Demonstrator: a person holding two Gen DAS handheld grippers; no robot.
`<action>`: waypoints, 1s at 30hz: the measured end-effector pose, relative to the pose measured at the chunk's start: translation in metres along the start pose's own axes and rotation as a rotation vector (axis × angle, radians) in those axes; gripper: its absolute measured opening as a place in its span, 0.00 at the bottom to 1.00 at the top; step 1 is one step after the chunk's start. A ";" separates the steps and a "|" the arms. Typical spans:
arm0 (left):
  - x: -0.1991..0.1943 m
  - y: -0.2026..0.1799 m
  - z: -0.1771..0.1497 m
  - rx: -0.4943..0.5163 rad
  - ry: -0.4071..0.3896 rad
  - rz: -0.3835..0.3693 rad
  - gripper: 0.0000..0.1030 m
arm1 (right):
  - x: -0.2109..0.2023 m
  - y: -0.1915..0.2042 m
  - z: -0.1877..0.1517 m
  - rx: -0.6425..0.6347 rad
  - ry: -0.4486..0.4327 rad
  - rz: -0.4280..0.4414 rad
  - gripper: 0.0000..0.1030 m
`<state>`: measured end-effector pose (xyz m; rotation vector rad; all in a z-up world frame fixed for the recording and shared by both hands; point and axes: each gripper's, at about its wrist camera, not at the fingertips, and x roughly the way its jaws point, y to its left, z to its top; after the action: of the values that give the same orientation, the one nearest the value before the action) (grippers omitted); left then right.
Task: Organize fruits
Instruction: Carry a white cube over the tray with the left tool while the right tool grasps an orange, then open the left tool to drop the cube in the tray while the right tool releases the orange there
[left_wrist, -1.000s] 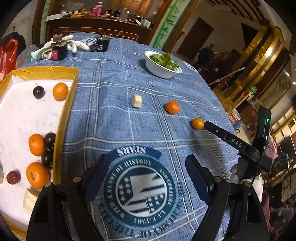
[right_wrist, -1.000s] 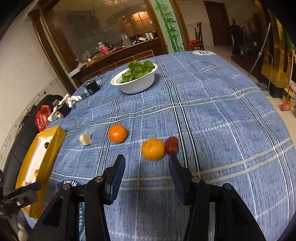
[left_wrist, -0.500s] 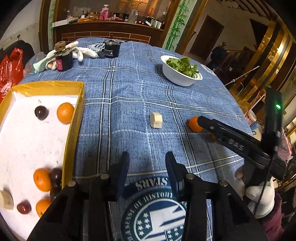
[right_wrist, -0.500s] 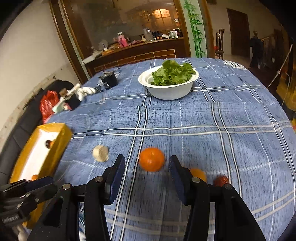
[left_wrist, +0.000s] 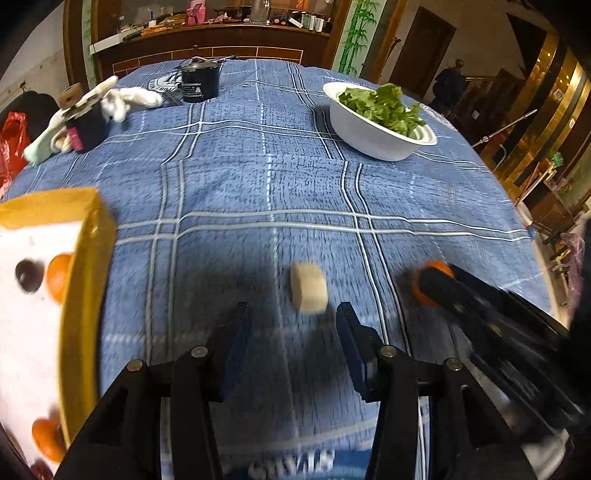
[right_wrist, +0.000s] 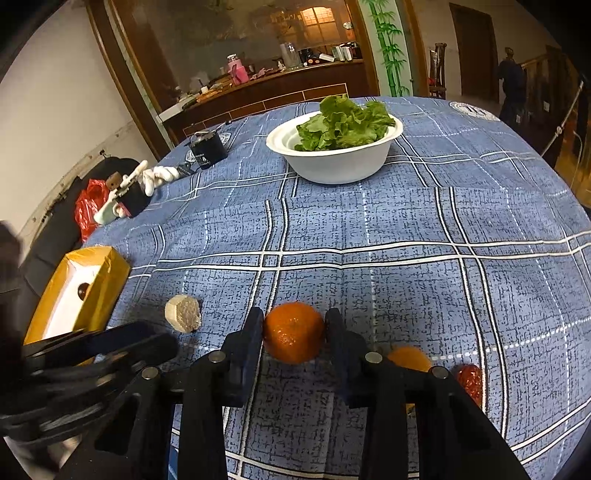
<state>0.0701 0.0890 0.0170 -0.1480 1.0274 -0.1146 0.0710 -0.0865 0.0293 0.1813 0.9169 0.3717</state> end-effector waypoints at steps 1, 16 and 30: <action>0.002 -0.002 0.001 0.009 -0.008 0.006 0.44 | -0.002 -0.001 0.000 0.005 -0.003 0.005 0.36; -0.075 0.047 -0.023 -0.093 -0.167 -0.003 0.15 | -0.012 -0.004 -0.005 0.014 -0.038 0.020 0.36; -0.152 0.207 -0.093 -0.445 -0.268 0.108 0.15 | -0.035 0.128 -0.026 -0.142 0.024 0.267 0.37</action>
<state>-0.0825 0.3113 0.0609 -0.4982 0.7782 0.2304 0.0008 0.0175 0.0797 0.1693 0.8885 0.6858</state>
